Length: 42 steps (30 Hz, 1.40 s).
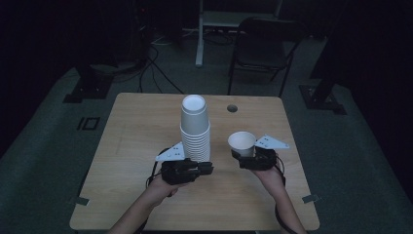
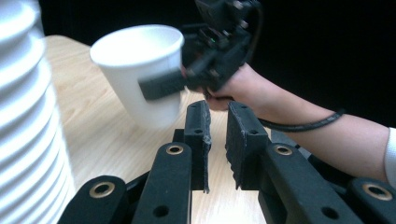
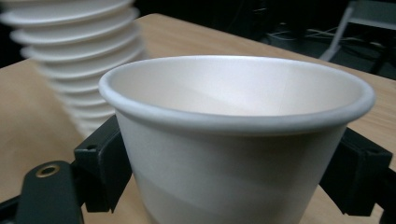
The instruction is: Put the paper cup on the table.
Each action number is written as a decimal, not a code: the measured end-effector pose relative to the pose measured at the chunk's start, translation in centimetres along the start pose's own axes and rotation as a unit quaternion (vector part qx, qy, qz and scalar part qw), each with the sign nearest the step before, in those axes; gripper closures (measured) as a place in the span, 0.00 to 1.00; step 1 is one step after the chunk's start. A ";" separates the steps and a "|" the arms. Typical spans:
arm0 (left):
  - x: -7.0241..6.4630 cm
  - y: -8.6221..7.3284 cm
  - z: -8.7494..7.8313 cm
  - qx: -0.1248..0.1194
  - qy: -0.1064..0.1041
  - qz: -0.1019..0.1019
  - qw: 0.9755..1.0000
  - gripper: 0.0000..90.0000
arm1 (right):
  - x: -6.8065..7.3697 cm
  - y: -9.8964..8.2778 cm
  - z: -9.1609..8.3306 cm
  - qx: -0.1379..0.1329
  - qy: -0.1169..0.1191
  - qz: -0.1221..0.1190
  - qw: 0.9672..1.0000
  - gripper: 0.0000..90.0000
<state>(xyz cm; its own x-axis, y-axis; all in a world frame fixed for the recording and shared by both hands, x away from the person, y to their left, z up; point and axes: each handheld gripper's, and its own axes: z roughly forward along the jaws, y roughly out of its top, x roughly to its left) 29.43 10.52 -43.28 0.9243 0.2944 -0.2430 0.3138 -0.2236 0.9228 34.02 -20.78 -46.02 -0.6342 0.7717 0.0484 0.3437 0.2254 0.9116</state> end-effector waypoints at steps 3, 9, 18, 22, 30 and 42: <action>0.5 -1.3 -0.8 -0.001 0.017 -0.008 1.000 0.80 | -1.0 0.0 1.3 -0.005 -0.021 0.012 1.000 0.17; 1.6 -3.5 -2.0 -0.006 0.047 -0.030 0.998 0.66 | -2.8 0.3 4.1 -0.016 -0.067 0.038 0.997 0.17; 2.9 -6.5 -3.3 0.014 0.101 -0.063 0.993 0.30 | -4.7 0.2 7.9 -0.011 -0.109 0.071 0.991 0.16; 3.2 -7.4 -3.8 0.011 0.111 -0.073 0.991 0.21 | -5.2 -0.3 9.2 0.003 -0.131 0.068 0.989 0.16; 3.4 -8.1 -4.2 0.019 0.126 -0.075 0.989 0.18 | -5.7 -2.0 10.3 0.023 -0.138 0.068 0.988 0.15; 3.2 -8.0 -4.0 0.019 0.130 -0.069 0.989 0.15 | -5.6 -2.9 9.2 0.028 -0.120 0.067 0.990 0.12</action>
<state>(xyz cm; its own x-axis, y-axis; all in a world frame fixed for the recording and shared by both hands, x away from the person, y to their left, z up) 28.97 16.94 -50.29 0.7861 0.5528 -0.2764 0.4457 -0.1972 0.8732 43.02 -20.29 -52.68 -0.4002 0.9143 0.0621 0.4548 0.1394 0.8796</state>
